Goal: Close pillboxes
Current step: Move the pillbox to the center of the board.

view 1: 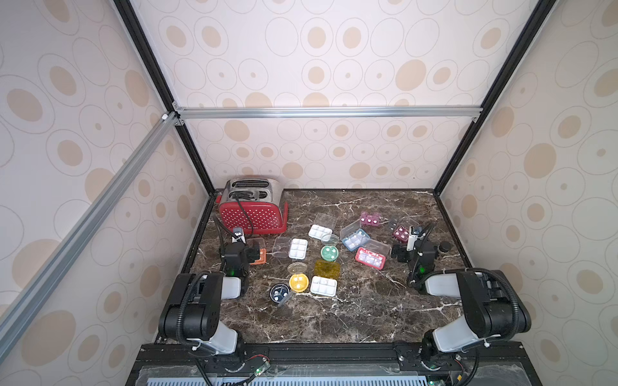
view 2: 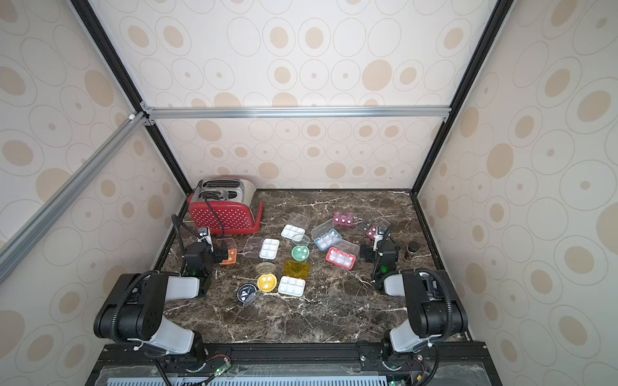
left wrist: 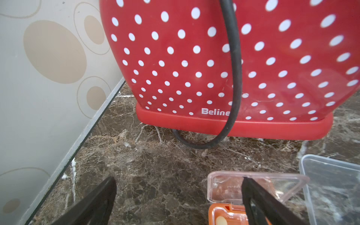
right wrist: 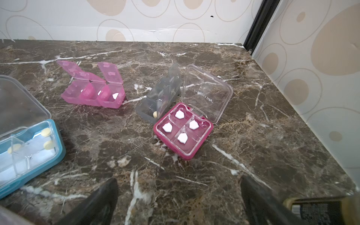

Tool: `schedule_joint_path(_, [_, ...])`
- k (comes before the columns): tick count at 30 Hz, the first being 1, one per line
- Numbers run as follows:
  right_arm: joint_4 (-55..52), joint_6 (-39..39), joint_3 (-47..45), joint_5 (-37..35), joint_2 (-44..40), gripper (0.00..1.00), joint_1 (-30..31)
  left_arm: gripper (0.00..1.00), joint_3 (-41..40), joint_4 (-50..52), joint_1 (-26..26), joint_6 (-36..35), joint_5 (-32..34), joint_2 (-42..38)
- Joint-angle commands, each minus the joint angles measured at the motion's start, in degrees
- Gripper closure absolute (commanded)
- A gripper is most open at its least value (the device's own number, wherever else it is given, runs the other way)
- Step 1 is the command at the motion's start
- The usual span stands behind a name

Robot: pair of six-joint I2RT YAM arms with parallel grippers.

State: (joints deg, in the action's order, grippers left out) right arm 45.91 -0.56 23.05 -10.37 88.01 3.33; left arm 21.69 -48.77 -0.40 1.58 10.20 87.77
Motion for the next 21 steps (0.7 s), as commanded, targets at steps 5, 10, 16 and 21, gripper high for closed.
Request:
schedule_joint_path(5, [1.42, 0.6, 0.59, -0.54, 0.5, 0.0, 0.56, 0.01, 2.89, 0.74, 1.14, 0.12, -1.97, 0.63])
schedule_joint_path(10, [1.25, 0.56, 0.8, -0.44, 0.5, 0.0, 0.53, 0.01, 2.88, 0.82, 1.21, 0.25, -1.5, 0.52])
schedule_joint_path(16, [1.3, 0.64, 0.68, -0.36, 0.5, 0.0, 0.45, 0.01, 2.92, 0.84, 1.16, 0.26, -1.5, 0.63])
schedule_joint_path(21, [1.2, 0.56, 0.77, -0.35, 0.5, 0.0, 0.45, 0.01, 2.83, 0.82, 1.23, 0.26, -1.5, 0.53])
